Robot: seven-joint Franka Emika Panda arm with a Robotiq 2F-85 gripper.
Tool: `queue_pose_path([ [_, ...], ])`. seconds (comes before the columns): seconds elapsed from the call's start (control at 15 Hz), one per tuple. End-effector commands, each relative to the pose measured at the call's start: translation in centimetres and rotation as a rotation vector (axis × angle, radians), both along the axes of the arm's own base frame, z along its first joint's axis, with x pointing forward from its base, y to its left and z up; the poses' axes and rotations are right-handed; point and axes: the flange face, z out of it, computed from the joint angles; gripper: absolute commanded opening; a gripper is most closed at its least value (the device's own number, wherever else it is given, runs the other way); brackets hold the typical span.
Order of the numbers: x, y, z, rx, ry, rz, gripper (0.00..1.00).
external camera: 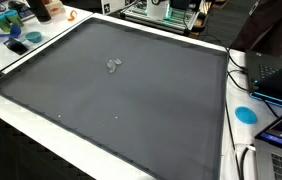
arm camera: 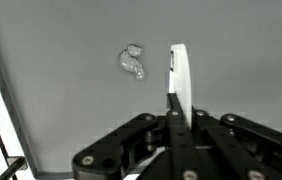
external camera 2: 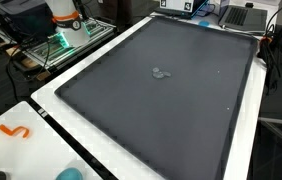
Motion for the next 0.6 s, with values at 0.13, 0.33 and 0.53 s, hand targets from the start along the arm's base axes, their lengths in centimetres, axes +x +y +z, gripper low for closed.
queue_pose_path([
  [0.13, 0.7, -0.5, -0.4, 0.046, 0.011, -0.066, 0.01],
  [0.33, 1.7, -1.8, -2.4, 0.149, 0.053, -0.204, 0.01],
  [0.53, 2.5, -3.8, -5.0, 0.213, 0.079, -0.351, 0.01],
])
